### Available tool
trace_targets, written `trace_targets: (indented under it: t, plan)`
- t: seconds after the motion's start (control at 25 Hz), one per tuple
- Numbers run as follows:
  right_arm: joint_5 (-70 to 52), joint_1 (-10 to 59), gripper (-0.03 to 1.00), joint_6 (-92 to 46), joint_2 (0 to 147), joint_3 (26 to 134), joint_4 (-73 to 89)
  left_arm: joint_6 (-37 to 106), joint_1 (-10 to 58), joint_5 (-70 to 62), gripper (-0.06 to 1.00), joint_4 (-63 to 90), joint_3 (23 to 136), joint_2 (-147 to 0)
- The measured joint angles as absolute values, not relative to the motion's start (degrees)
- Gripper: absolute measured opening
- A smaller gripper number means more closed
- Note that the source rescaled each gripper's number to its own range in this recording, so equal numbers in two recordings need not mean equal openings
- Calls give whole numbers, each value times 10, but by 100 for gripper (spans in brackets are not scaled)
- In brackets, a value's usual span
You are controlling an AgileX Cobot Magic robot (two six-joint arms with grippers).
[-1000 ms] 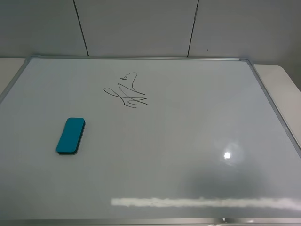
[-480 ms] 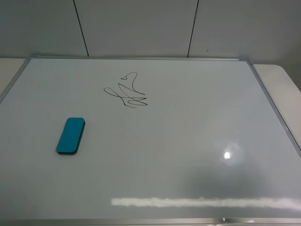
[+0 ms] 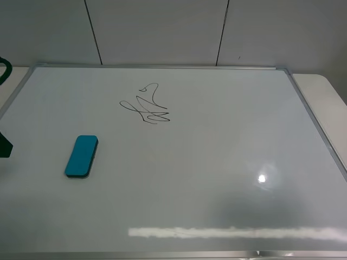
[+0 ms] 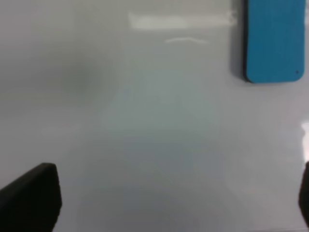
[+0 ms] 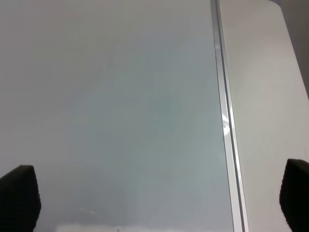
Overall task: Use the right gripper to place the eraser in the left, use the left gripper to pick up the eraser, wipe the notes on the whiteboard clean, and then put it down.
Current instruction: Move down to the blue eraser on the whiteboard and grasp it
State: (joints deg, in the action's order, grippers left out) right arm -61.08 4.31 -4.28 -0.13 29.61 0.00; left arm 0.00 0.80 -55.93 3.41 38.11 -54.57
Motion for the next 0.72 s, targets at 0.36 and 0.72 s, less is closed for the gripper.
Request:
trace_targets:
  t: [0.36, 0.72]
  plan:
    - [-611, 43, 100, -43, -1, 296, 0, 16, 8, -519, 100, 63, 381, -549]
    - [-611, 43, 100, -43, -1, 296, 0, 4, 8, -479, 100, 67, 381, -577]
